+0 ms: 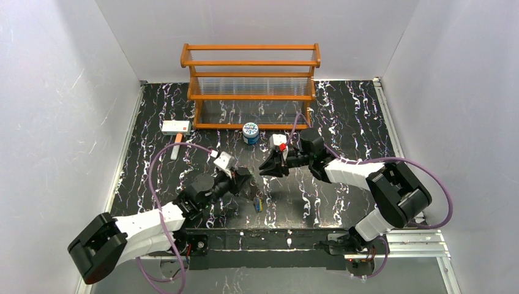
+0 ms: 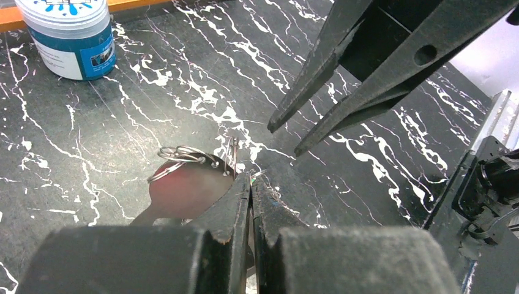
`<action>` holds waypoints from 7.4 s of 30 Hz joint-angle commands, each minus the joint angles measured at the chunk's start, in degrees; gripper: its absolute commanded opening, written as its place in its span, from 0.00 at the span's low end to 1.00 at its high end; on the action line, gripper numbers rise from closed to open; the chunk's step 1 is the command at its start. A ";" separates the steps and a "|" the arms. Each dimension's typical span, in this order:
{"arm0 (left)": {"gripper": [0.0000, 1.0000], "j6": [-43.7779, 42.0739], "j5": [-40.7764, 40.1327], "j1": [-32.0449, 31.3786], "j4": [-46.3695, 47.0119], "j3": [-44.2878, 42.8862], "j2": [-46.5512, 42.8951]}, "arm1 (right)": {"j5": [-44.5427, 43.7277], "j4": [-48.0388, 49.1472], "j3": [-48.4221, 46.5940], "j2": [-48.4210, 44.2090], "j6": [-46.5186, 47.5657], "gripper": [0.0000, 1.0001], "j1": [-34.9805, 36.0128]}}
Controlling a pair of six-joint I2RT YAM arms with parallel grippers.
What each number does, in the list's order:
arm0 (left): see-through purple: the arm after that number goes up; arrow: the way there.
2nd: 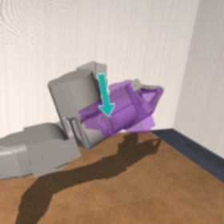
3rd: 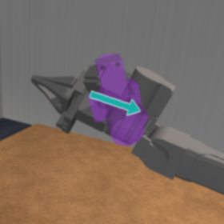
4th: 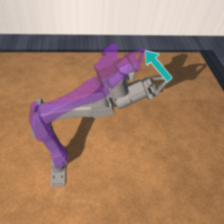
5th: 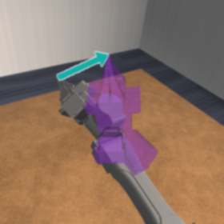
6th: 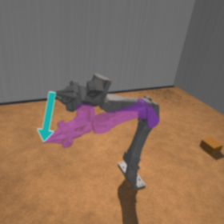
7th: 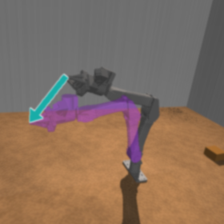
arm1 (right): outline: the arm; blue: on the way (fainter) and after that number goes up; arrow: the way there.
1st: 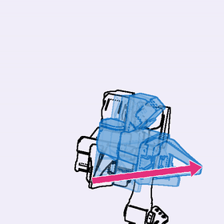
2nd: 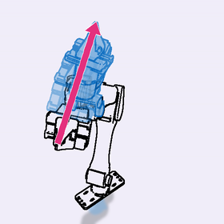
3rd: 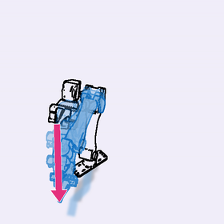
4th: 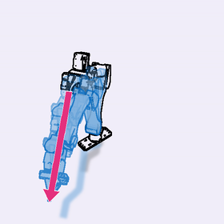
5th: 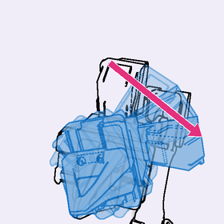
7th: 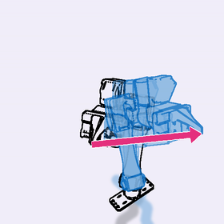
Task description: Put the keys on the keyring
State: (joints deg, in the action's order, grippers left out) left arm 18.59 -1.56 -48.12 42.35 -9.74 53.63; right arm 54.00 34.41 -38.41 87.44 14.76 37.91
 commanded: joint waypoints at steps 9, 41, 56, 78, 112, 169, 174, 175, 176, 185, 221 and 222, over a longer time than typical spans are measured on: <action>0.00 -4.61 17.79 5.03 11.68 -8.63 21.62 | -2.86 -2.87 3.78 -3.61 1.01 0.30 -2.96; 0.00 -0.10 42.34 9.93 60.12 -6.64 46.22 | 0.25 -1.47 13.01 -9.24 2.12 0.37 -5.22; 0.00 0.22 43.09 9.90 60.10 -6.62 43.99 | 4.35 -0.81 9.54 -2.67 1.45 0.37 -5.22; 0.00 0.04 43.27 9.89 60.10 -6.26 42.12 | 7.59 7.78 10.64 -1.54 -5.14 0.33 -5.94; 0.00 1.11 43.53 9.93 60.11 -6.87 41.07 | 8.23 19.02 9.30 5.15 -12.68 0.17 -4.83; 0.28 -35.99 44.31 7.48 4.82 -13.64 34.49 | -23.08 -47.24 -12.37 1.16 20.66 0.01 9.08; 0.23 -34.23 41.98 7.04 12.95 -10.40 34.80 | -21.76 -42.17 -8.89 -0.57 18.39 0.01 9.03; 0.23 -33.61 40.96 7.05 16.27 -8.85 34.27 | -21.74 -40.84 -7.92 -0.86 17.85 0.01 9.01; 0.23 -33.21 40.01 7.05 18.89 -7.22 33.61 | -21.73 -39.72 -6.96 -1.27 17.36 0.01 9.02; 0.30 -30.32 34.24 6.99 37.49 2.99 32.08 | -21.18 -31.22 0.43 -5.73 16.94 0.01 8.46; 0.00 -30.06 36.91 4.08 40.97 -4.15 45.97 | -18.48 -30.83 -0.11 -6.99 16.83 0.01 7.94; 0.00 -29.49 36.30 4.06 40.95 -4.08 45.61 | -18.36 -30.74 -0.28 -6.94 16.53 0.01 7.78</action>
State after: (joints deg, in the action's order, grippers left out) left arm -11.31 36.91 -43.79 81.89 -13.41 99.83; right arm 33.65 1.93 -37.26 81.78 31.83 46.17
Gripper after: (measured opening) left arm 0.013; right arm 0.031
